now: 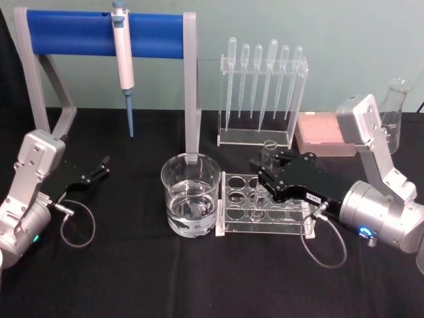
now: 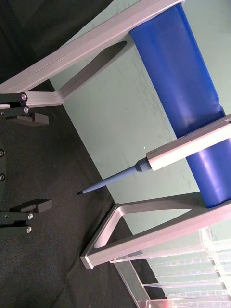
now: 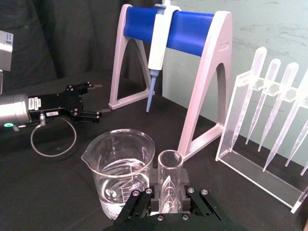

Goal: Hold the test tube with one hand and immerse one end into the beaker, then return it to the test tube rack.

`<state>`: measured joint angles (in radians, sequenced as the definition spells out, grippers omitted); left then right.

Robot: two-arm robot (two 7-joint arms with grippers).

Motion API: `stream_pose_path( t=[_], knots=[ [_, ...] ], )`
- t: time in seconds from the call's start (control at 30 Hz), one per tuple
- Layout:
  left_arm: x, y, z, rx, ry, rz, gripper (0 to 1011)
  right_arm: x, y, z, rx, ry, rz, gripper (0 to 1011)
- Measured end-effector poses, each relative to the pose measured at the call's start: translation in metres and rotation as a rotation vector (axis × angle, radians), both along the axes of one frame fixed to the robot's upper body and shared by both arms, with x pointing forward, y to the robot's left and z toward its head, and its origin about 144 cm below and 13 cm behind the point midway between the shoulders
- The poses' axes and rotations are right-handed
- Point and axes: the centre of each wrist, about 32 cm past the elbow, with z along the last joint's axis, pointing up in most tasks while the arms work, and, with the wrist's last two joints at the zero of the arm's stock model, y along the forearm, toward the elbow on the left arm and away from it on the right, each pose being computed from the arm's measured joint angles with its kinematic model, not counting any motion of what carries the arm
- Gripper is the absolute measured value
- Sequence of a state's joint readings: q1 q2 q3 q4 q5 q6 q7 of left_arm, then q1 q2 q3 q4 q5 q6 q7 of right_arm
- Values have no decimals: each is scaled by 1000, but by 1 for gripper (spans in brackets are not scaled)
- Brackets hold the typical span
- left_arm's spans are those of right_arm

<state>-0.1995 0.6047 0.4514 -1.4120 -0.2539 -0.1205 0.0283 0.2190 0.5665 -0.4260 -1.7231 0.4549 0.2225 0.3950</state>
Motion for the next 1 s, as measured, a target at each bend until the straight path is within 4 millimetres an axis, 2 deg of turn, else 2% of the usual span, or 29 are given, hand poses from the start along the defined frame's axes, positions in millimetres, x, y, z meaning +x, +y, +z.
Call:
stream_pose_path(
  t=[0.83,1.0],
  knots=[
    [0,0,0,0,0,0,1000,0,2,-4,-3,8,-5,229],
    [0,0,0,0,0,0,1000,0,2,-4,-3,7,-5,369]
  ],
)
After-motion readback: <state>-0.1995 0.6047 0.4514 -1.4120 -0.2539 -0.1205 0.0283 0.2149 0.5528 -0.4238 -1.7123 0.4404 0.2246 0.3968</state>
